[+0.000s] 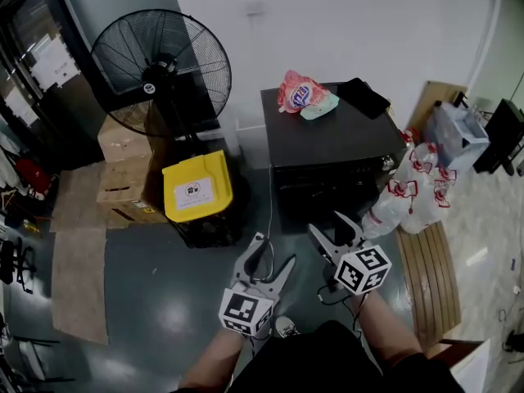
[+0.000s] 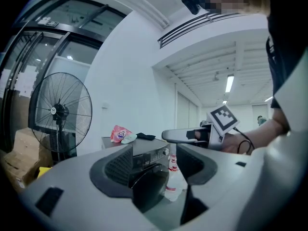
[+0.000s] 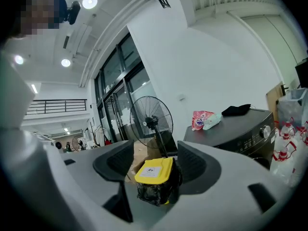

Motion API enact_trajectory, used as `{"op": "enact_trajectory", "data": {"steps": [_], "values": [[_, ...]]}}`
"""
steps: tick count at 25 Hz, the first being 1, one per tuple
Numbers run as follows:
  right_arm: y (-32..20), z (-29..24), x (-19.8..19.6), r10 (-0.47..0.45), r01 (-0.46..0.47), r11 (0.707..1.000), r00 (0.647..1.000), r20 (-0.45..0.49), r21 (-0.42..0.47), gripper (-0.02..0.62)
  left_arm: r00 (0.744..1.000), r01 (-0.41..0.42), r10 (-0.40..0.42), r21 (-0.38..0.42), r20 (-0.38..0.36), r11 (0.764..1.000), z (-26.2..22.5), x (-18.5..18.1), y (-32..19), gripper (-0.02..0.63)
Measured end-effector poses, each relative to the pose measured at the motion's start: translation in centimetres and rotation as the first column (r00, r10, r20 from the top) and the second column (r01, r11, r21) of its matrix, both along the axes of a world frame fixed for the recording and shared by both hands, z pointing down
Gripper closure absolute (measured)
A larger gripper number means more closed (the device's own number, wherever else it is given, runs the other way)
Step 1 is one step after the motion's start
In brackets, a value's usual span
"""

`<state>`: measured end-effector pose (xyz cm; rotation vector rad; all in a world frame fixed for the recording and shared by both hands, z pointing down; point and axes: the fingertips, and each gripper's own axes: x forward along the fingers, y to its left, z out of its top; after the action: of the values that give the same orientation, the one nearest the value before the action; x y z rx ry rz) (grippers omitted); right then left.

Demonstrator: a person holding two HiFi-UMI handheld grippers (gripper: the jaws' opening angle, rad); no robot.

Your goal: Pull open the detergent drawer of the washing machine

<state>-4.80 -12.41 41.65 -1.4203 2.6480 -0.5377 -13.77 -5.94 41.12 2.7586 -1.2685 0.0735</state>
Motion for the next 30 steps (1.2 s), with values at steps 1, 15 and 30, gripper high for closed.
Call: {"op": "enact_trajectory", "data": {"steps": [1, 15, 30], "values": [[-0.3, 0.2, -0.2, 0.002, -0.002, 1.000, 1.000, 0.000, -0.006, 0.304, 1.000, 0.001, -0.001, 0.001, -0.002, 1.000, 0.0, -0.3, -0.3, 0.347], [-7.2, 5.0, -1.0, -0.014, 0.021, 0.993, 0.998, 0.064, -0.120, 0.262, 0.999, 0.038, -0.038, -0.031, -0.008, 0.999, 1.4, -0.3, -5.5, 0.344], [-17.6, 12.4, -0.1, -0.025, 0.087, 0.955, 0.977, 0.213, -0.285, 0.241, 0.998, 0.055, -0.052, -0.073, 0.037, 0.996, 4.1, 3.0, -15.6, 0.342]]}}
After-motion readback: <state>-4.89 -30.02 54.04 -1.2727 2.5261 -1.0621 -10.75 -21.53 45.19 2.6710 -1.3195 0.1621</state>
